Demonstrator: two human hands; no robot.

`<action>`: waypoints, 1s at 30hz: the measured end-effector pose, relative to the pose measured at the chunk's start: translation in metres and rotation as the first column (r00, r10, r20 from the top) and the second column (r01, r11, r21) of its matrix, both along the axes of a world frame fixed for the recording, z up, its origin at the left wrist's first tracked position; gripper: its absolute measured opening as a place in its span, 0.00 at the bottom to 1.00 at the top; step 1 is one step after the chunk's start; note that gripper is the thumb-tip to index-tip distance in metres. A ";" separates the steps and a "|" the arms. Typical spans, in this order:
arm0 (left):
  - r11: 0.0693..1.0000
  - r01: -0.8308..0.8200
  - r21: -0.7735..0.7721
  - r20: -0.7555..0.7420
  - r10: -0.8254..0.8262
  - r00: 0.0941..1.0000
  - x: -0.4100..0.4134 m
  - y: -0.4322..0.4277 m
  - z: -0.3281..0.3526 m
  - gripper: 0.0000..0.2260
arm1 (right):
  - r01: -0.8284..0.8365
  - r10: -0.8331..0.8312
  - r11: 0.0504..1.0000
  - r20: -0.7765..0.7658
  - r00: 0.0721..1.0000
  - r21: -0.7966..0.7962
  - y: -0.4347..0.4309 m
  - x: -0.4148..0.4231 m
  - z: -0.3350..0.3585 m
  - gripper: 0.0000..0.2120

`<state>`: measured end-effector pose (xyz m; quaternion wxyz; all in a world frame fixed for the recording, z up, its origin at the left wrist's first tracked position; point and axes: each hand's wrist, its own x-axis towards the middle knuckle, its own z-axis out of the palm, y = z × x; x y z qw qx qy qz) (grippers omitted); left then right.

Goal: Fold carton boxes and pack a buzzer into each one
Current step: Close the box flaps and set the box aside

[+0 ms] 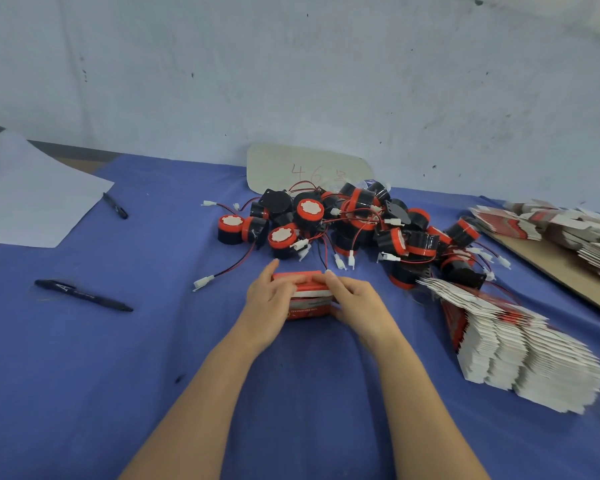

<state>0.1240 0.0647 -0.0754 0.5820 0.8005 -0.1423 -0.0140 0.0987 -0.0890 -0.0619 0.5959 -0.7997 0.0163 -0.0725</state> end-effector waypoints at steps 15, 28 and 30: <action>0.939 -0.340 0.053 -0.151 0.344 0.927 -0.016 -0.028 0.004 0.15 | 0.179 -0.200 0.971 -0.124 0.972 -0.159 0.030 -0.007 0.001 0.15; 0.767 0.369 -0.525 0.154 -0.341 0.927 -0.144 -0.204 0.141 0.21 | 0.574 -0.772 0.628 0.328 0.544 0.526 -0.102 -0.179 0.130 0.09; 0.725 0.524 -0.448 0.140 -0.522 0.841 -0.196 -0.259 0.156 0.15 | 0.770 -0.878 0.465 0.336 0.340 0.436 -0.143 -0.239 0.143 0.10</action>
